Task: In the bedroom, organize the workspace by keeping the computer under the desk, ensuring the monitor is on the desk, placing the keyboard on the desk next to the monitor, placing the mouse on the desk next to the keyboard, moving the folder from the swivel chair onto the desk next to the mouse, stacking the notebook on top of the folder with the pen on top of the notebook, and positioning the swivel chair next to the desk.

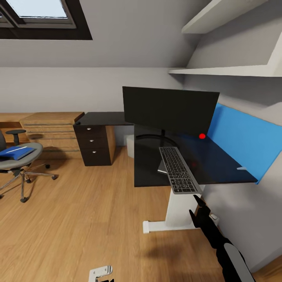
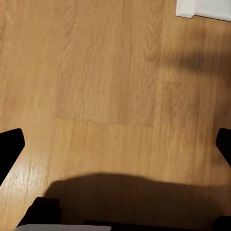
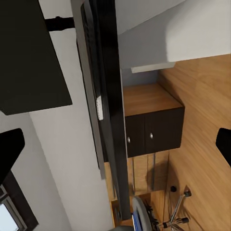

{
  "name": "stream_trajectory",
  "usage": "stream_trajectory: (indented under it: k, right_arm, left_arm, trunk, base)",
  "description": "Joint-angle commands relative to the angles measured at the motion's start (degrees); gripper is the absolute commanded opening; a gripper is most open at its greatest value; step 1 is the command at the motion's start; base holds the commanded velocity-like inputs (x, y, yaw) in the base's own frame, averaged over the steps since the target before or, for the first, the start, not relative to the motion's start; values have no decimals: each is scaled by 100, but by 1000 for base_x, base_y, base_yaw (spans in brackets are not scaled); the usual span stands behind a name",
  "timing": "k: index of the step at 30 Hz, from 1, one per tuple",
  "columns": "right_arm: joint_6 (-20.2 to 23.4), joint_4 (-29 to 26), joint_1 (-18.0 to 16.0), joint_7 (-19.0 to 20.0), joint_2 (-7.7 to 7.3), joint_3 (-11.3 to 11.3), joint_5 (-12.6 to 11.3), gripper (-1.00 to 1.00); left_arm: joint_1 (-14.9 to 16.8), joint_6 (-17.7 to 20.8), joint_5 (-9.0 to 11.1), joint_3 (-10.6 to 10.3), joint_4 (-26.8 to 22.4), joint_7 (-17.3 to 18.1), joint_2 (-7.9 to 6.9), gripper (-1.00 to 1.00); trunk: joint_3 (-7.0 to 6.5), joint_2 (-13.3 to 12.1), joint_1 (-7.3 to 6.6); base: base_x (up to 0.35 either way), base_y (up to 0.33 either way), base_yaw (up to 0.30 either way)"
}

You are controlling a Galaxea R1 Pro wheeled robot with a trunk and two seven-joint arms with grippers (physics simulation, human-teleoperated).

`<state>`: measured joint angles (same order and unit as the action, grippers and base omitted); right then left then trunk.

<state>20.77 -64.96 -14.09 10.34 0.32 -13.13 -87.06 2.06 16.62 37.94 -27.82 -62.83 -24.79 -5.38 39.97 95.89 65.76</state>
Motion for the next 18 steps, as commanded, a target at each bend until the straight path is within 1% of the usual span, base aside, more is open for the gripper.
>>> stream_trajectory:
  k: [1,7,11,16,18]
  right_arm:
    - [40,1,-3,3,3,-14,-39,100]
    - [38,0,-4,3,3,-14,-39,100]
    - [35,-6,-4,3,3,-14,-34,100]
    - [33,-7,-3,3,3,-14,-31,100]
    - [32,-7,-3,3,3,-14,-30,100]
  left_arm:
    - [5,8,45,-21,-10,-48,-7,100]
    - [5,8,41,-15,-10,-47,-9,100]
    - [5,7,42,-13,-10,-44,-14,100]
    - [5,6,46,-13,-4,-50,-16,100]
    - [5,2,46,-13,-2,-48,-14,100]
  trunk:
    - [5,3,0]
    - [5,3,0]
    - [5,3,0]
    - [5,3,0]
    - [5,3,0]
  base:
    - [0,0,0]
    - [0,0,0]
    - [150,30,0]
    - [46,8,0]
    - [166,1,0]
